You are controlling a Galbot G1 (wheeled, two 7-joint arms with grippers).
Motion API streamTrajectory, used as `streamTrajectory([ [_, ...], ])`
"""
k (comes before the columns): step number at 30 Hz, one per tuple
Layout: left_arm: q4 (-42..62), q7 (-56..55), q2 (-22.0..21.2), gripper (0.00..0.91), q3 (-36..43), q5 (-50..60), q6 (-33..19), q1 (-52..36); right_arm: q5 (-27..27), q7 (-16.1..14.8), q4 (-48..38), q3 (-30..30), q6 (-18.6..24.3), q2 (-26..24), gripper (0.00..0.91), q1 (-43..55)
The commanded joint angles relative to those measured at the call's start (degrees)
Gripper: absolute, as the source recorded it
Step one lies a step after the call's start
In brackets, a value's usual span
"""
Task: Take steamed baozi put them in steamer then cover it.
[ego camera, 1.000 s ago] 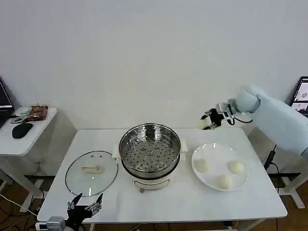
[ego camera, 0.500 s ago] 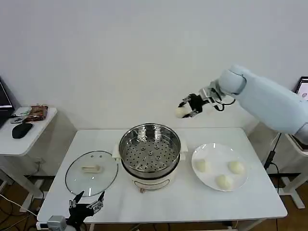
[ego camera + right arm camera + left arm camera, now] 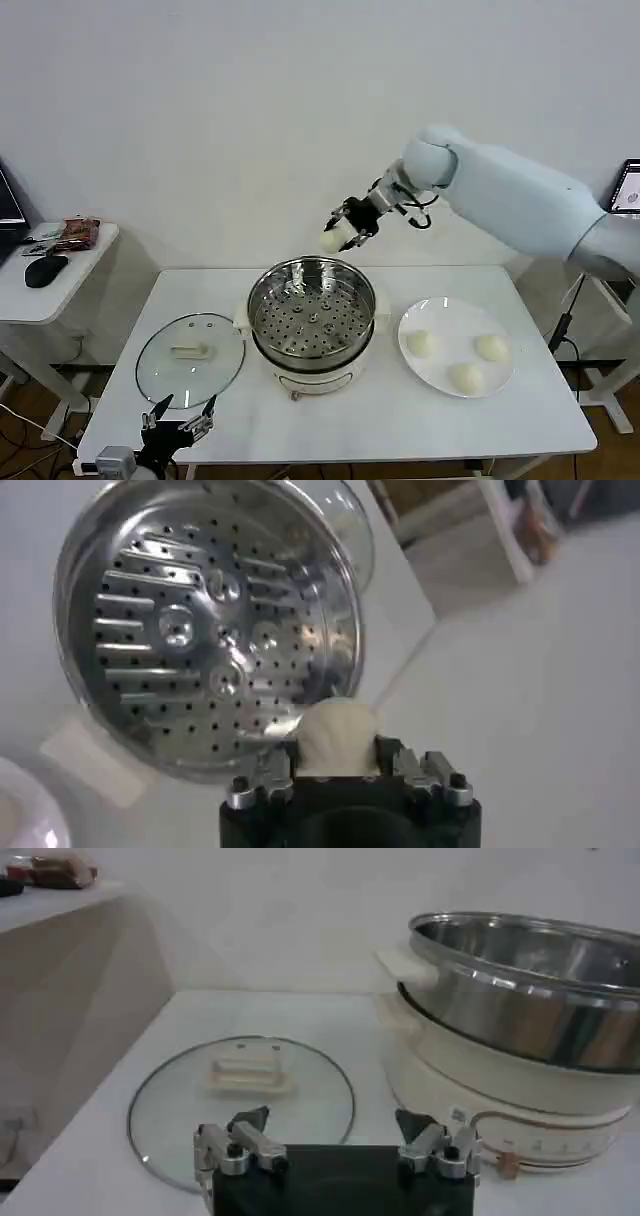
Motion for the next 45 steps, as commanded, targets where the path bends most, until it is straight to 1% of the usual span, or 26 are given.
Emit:
streamTrajectory([
  [1,-0.1,-0.1,0.0,0.907,0.0,0.0,0.0,0.0,-3.3,0.4,-1.2,-2.7,5.7,3.7,0.524,0.2],
  [4,-0.6,-0.1,-0.1,0.907,0.1,0.1,0.0,0.3,-3.0,0.3,-2.1,-3.5,6.4,5.0,0.524,0.2],
  [6,-0.8,0.0,-0.1,0.907,0.0,0.2,0.0,0.6,-3.9,0.7,-3.1,-4.3,7.9,6.0,0.524,0.1],
  [10,-1.1,-0.1,-0.1,0.907,-0.1,0.3,0.0,1.0,-4.8,0.7,-3.5,-5.2,8.8,6.5,0.524,-0.4],
  [13,-1.3,0.0,0.0,0.907,-0.1,0.3,0.0,1.4,-6.8,0.9,-4.2,-5.4,9.7,6.7,0.534,-1.4],
  [22,-1.7,0.1,-0.2,0.907,-0.1,0.3,-0.2,1.6,-12.0,2.2,-4.8,-5.7,11.7,7.0,0.524,-4.1],
  [27,-2.0,0.1,-0.2,0.907,0.1,0.4,-0.1,1.7,-13.9,2.4,-6.6,-5.3,12.5,8.0,0.524,-5.1],
  [29,-2.1,0.1,-0.2,0.907,0.0,0.4,-0.1,1.7,-15.7,2.7,-7.9,-4.7,13.6,8.5,0.524,-5.8],
  [39,-1.9,0.2,-0.3,0.907,0.2,1.1,-0.6,1.5,-17.8,3.2,-9.1,-3.9,14.1,9.5,0.534,-8.3],
  [45,-2.1,0.2,-0.3,0.907,0.7,1.1,-0.6,1.3,-18.2,3.3,-9.8,-3.3,14.2,9.9,0.534,-9.0],
])
